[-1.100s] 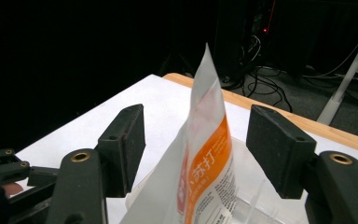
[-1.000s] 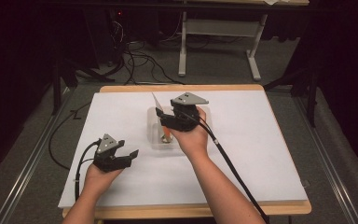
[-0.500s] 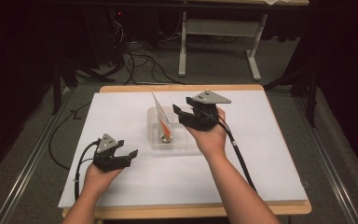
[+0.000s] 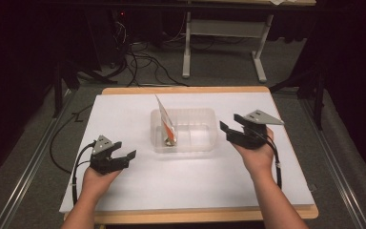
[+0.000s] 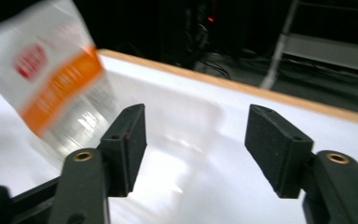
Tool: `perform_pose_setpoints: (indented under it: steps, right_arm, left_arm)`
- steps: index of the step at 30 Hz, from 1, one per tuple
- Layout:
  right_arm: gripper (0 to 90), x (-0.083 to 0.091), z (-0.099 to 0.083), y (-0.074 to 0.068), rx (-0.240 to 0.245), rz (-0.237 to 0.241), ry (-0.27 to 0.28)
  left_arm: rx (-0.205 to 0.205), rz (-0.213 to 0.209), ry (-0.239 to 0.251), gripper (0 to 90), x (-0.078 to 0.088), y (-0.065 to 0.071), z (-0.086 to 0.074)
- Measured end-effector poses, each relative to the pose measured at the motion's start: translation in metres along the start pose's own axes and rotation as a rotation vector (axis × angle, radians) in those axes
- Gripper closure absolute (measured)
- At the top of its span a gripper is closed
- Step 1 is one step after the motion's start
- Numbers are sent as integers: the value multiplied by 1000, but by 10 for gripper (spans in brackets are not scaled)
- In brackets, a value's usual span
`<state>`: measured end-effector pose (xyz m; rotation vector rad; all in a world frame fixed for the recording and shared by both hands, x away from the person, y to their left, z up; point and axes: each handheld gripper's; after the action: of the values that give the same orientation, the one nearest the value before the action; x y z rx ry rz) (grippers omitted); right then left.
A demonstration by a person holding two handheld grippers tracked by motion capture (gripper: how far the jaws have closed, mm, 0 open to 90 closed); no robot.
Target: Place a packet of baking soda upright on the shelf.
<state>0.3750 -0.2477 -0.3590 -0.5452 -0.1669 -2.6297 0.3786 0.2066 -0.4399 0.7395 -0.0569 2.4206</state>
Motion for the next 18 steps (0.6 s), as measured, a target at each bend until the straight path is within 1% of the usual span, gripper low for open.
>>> perform_pose_setpoints:
  steps: [1,2,4,5,6,7,8,9,11,12,13,14,15,16,17,18]
  right_arm:
    - [353,4,-6,5,-7,-10,-9]
    - [344,11,-17,14,-6,-27,-22]
    - [331,25,-35,28,-13,-62,-42]
    - [327,31,-42,33,-23,-74,-47]
    - [321,40,-55,42,-40,-91,-54]
    - [316,46,-67,49,-56,-113,-70]
    - [308,54,-81,57,-77,-148,-92]
    - [308,59,-94,64,-78,-175,-95]
    - [320,67,-117,70,-88,-232,-99]
    - [307,69,-126,78,-137,-219,-128]
    - [306,71,-127,82,-161,-206,-130]
    - [315,75,-127,85,-170,-219,-102]
    - [315,77,-126,86,-179,-217,-84]
    - [316,76,-126,86,-187,-209,-79]
    - [315,75,-126,86,-185,-200,-79]
    - [314,73,-125,84,-165,-192,-87]
  left_arm:
    - [6,-1,2,297,0,-1,0]
    - [5,-1,1,297,1,-1,0]
    - [5,1,2,297,0,0,0]
    - [2,0,0,297,-1,0,0]
    - [0,-1,-2,297,-1,-1,0]
    - [2,-1,-7,297,-3,-1,0]
    - [5,-3,-14,297,-4,-2,-1]
    - [5,-2,-18,297,-5,-2,-1]
    - [9,-1,-19,296,-7,-1,-1]
    - [11,-5,-17,293,-7,-1,-1]
    - [15,-6,-10,292,-7,1,-1]
    - [10,-3,-5,291,-7,3,0]
    - [8,-5,-3,290,-7,4,0]
    - [4,-5,1,289,-6,6,0]
    - [-4,-3,3,289,-5,7,0]
    - [-9,-2,4,289,-5,8,0]
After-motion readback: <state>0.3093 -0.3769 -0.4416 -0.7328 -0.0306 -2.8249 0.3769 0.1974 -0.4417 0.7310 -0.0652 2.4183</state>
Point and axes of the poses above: each handheld gripper's, and its own axes: x roughly backward along the jaws, z roughly out of its top, y roughly to its right, and after that the axes turned 3 degrees about x, right-handed
